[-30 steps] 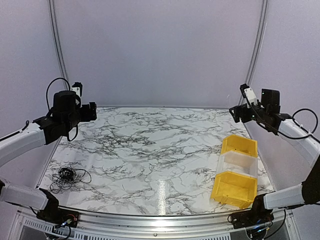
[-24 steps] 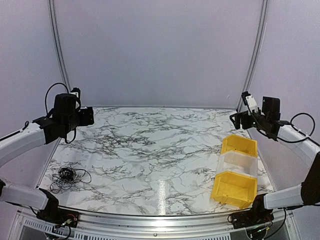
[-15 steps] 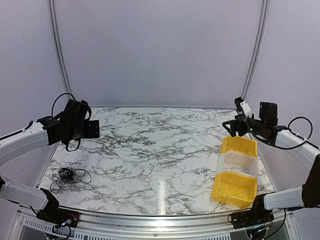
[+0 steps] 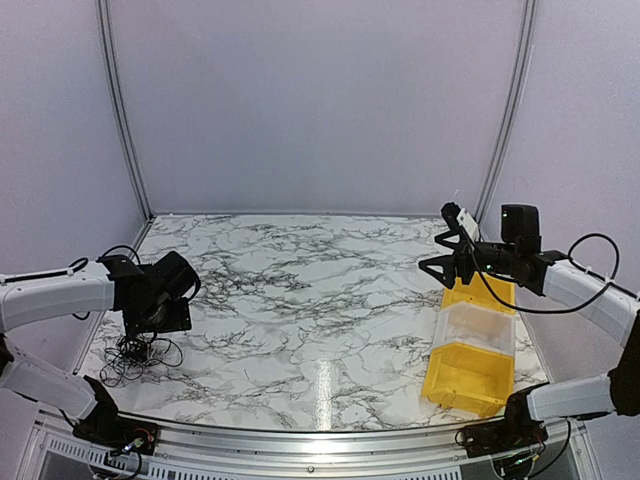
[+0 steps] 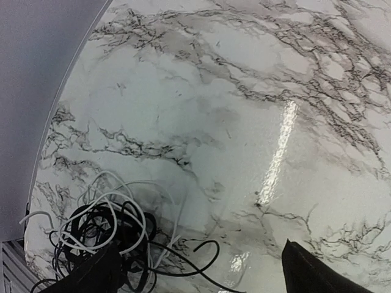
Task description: Untangle the cables
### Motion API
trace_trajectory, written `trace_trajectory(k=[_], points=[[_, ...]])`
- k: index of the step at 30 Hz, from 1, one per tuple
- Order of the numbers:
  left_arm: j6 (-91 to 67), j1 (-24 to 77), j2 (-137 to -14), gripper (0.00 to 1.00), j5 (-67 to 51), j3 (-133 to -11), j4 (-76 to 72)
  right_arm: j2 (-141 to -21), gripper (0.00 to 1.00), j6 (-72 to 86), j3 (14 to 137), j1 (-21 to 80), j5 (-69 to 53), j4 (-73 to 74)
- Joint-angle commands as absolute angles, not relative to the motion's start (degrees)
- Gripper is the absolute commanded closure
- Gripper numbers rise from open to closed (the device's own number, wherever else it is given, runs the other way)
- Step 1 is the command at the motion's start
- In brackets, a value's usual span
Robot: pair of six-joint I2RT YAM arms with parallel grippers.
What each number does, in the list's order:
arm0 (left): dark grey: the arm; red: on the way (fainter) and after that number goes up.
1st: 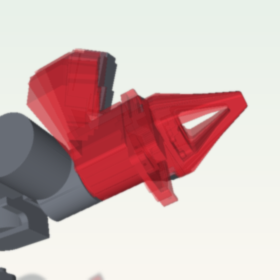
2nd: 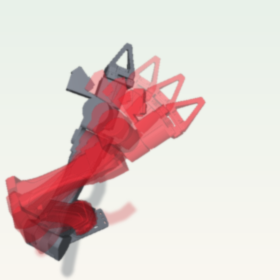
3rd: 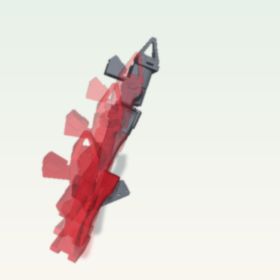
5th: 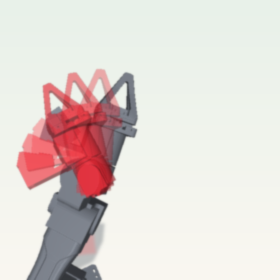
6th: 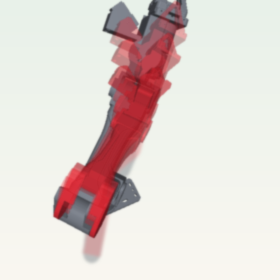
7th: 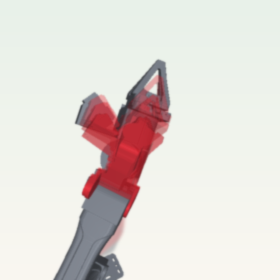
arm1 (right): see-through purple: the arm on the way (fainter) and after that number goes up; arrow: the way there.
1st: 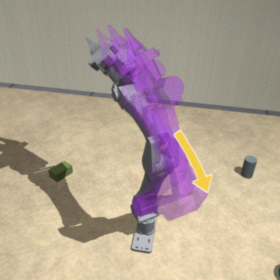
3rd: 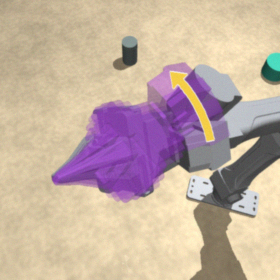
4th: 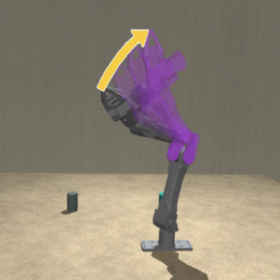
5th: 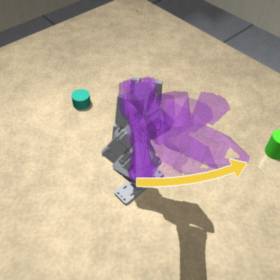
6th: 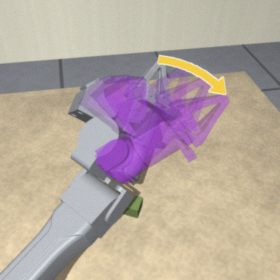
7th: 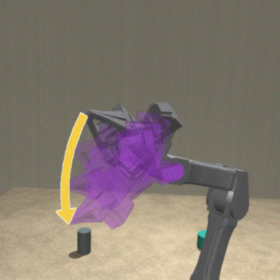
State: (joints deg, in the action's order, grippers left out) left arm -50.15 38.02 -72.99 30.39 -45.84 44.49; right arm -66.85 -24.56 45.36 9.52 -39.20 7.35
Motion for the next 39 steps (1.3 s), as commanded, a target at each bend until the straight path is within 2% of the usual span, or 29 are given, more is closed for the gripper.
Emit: trace_trajectory(k=[1,7,11,21,25,32,39], points=[[-60.4,38.3,-69.9,0.02,36.1,-43.9,52.5,-66.0,0.08,-28.0,46.4,10.2,-42.7,8.9],[-72.2,38.0,-66.9,0.01,43.9,-41.6,59.5,-66.5,0.09,-30.8,47.5,11.6,-42.7,11.3],[-78.5,35.7,-67.5,0.01,41.9,-37.9,58.9,-67.2,0.09,-32.3,48.0,13.6,-42.2,12.6],[-72.5,33.7,-71.2,0.01,39.1,-33.4,45.0,-68.5,0.09,-33.1,48.0,15.6,-41.8,13.0],[-65.4,33.8,-72.3,0.09,35.7,-32.8,35.1,-68.7,0.09,-33.5,47.9,15.6,-40.9,13.0],[-54.0,35.4,-68.8,0.32,22.7,-29.6,14.2,-69.6,0.09,-33.7,47.8,15.5,-39.9,12.9],[-49.5,41.3,-74.6,0.39,9.5,-32.3,1.5,-70.7,0.1,-34.2,47.7,15.6,-38.7,12.8]])
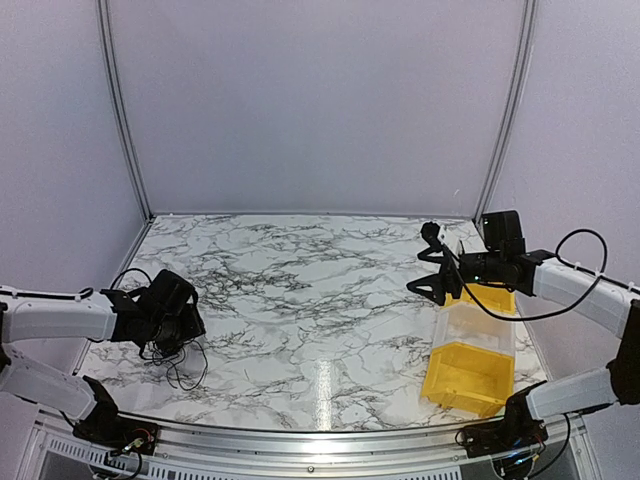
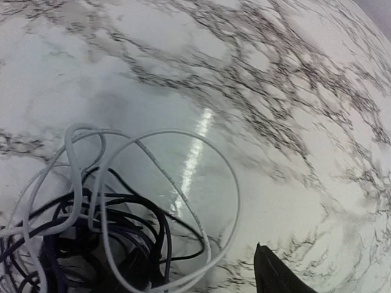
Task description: Untangle the cables
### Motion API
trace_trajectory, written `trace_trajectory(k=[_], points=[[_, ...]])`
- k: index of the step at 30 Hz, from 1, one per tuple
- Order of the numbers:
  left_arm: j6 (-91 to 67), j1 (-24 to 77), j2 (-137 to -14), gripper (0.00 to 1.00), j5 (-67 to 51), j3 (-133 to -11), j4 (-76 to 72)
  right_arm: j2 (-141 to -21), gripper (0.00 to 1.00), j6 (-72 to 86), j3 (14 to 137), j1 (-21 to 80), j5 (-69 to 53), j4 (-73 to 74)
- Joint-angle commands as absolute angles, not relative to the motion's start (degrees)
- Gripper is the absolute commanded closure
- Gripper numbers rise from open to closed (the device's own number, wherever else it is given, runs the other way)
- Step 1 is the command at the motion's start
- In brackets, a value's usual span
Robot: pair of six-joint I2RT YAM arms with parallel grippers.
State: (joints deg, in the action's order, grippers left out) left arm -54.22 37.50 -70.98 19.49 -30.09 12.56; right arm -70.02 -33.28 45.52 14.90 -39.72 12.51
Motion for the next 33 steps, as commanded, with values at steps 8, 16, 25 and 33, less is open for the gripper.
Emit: trace_trajectory(k=[8,16,25,33], points=[[-41.2,53.0,-87.3,0.42,-0.6,-45.5,-2.8,-71.5,0.1,-34.4,47.6,15.6,-38.1,12.7],[-31.5,56.1,-87.2,0.3,-0.5,-57.4,10.4,-72.3,0.1,-34.7,47.7,15.6,-38.0,12.8],[-22.8,55.6,-80.3,0.29,10.0,-62.8,21.0,-73.8,0.12,-35.0,47.7,15.6,-38.7,12.9],[-17.6,51.3,-83.0,0.41,13.6,-64.6,31.1,-74.0,0.21,-35.8,48.2,15.6,-40.6,13.9]])
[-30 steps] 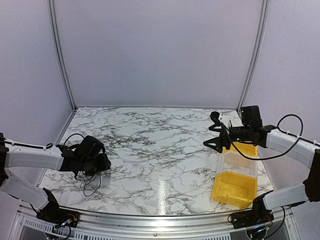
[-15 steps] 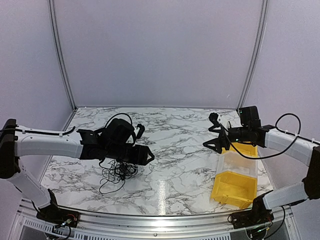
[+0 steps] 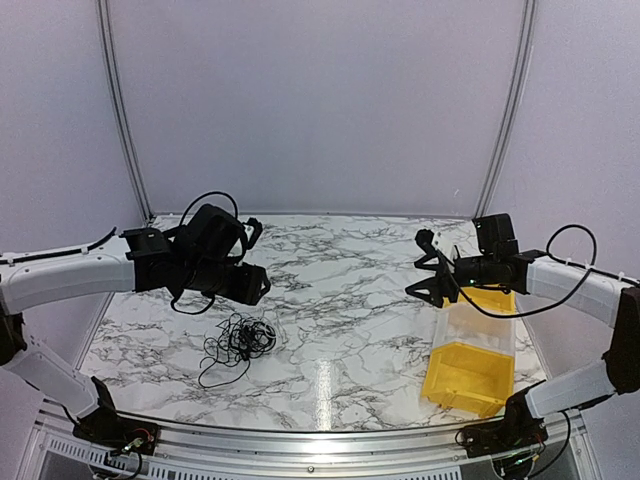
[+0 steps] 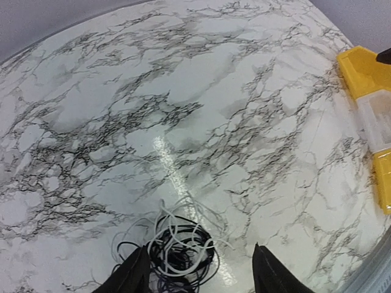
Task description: Untangle the cables
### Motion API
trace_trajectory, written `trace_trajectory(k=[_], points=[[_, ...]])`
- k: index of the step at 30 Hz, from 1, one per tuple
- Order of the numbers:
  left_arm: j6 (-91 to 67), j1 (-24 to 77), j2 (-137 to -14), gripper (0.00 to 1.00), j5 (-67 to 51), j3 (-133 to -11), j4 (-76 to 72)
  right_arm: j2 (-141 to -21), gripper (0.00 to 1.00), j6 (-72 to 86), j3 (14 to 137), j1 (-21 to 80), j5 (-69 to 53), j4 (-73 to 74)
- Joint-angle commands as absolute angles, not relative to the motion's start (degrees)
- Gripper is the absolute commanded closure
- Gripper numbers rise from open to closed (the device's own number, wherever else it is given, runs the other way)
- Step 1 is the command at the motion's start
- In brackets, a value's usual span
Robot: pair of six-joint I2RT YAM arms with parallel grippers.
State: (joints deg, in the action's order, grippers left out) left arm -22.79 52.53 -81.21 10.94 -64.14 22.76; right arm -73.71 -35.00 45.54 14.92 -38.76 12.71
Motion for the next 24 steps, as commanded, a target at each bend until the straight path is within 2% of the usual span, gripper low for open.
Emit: trace_trajectory(k=[1,4,7,12,17,24], points=[[-16.4,51.3,-83.5,0.43,13.0,-64.7,31.8,-74.0,0.26,-35.6,48.5,15.7,-41.3,14.3],[-14.2,50.9,-84.2,0.43,13.0,-64.7,33.1,-73.7,0.44,-32.6,50.1,16.5,-46.2,14.2],[-15.1,48.3,-83.8,0.37,14.8,-64.3,33.1,-75.3,0.53,-28.4,54.1,21.6,-46.4,14.3],[-14.6,40.7,-84.5,0.26,16.8,-65.3,30.8,-82.3,0.54,-25.2,64.4,32.1,-41.0,18.4],[-14.2,34.9,-86.1,0.25,14.9,-67.3,23.1,-90.8,0.55,-22.2,73.7,41.1,-34.9,21.3],[-14.9,30.7,-85.0,0.25,15.3,-59.5,9.3,-101.6,0.55,-20.0,83.3,50.5,-25.0,23.0]])
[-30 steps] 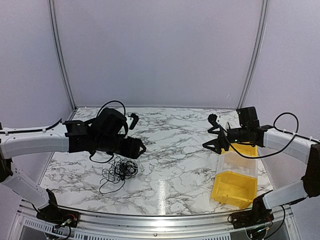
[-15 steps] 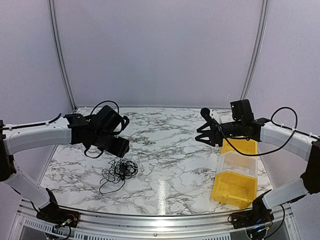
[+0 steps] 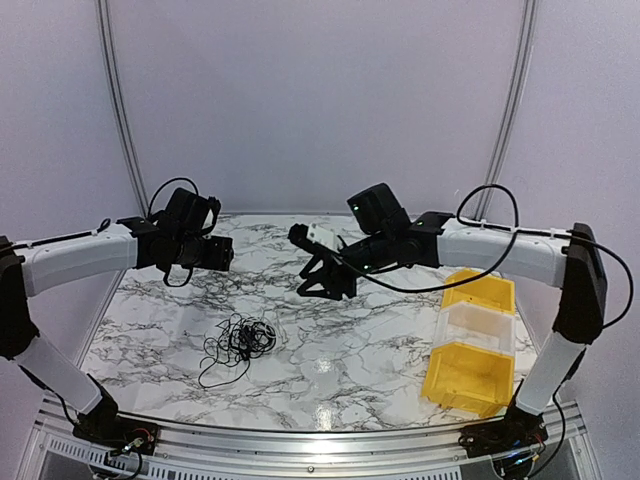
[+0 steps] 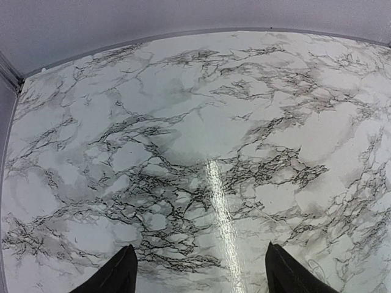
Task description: Untangle the cables
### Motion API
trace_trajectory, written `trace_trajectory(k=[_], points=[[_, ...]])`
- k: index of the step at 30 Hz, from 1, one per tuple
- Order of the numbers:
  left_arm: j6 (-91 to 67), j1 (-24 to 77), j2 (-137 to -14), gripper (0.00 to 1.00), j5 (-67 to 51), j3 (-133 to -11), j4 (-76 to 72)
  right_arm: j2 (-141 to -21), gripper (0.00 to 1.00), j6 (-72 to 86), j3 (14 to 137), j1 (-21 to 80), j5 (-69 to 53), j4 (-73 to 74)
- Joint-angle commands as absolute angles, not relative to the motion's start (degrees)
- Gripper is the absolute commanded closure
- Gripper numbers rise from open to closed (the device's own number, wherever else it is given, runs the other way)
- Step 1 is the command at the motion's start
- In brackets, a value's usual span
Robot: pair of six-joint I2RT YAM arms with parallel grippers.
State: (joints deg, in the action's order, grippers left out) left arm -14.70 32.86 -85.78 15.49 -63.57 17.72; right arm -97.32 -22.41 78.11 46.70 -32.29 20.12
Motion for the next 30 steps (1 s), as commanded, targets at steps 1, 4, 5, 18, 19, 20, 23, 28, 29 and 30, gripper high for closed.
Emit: trace_trajectory(k=[1,4,5,18,19,20,23,28,29,30], points=[[-15.2,29.9,-84.6,0.25,15.0,-58.7,8.8,-103.2,0.53,-19.9,84.4,51.6,-24.0,22.8],[-15.6,28.1,-83.5,0.25,15.0,-57.9,8.8,-107.8,0.5,-19.7,87.9,52.4,-22.3,22.5],[-15.7,27.8,-83.0,0.24,15.1,-57.7,8.8,-109.2,0.5,-19.8,89.1,52.5,-22.5,22.6],[-17.5,27.5,-81.5,0.23,12.8,-57.3,9.0,-122.5,0.52,-23.6,99.4,54.2,-23.6,25.3],[-17.6,27.4,-81.5,0.23,12.8,-57.3,9.0,-122.7,0.55,-23.7,99.4,54.2,-23.6,25.1],[-17.5,27.4,-81.5,0.23,12.7,-57.3,9.1,-123.0,0.58,-24.1,99.6,54.2,-23.9,25.2],[-17.5,27.4,-81.6,0.23,12.8,-57.2,9.2,-123.9,0.6,-24.4,100.1,54.3,-24.2,25.4],[-17.5,27.5,-82.0,0.23,12.6,-57.4,9.2,-124.7,0.63,-24.4,100.1,54.6,-25.6,24.5],[-17.2,27.4,-82.0,0.23,12.5,-57.4,9.2,-125.0,0.66,-24.4,100.3,54.6,-25.6,24.4],[-17.1,27.4,-81.9,0.23,12.6,-57.4,9.3,-125.2,0.68,-24.4,100.7,54.7,-25.8,24.3]])
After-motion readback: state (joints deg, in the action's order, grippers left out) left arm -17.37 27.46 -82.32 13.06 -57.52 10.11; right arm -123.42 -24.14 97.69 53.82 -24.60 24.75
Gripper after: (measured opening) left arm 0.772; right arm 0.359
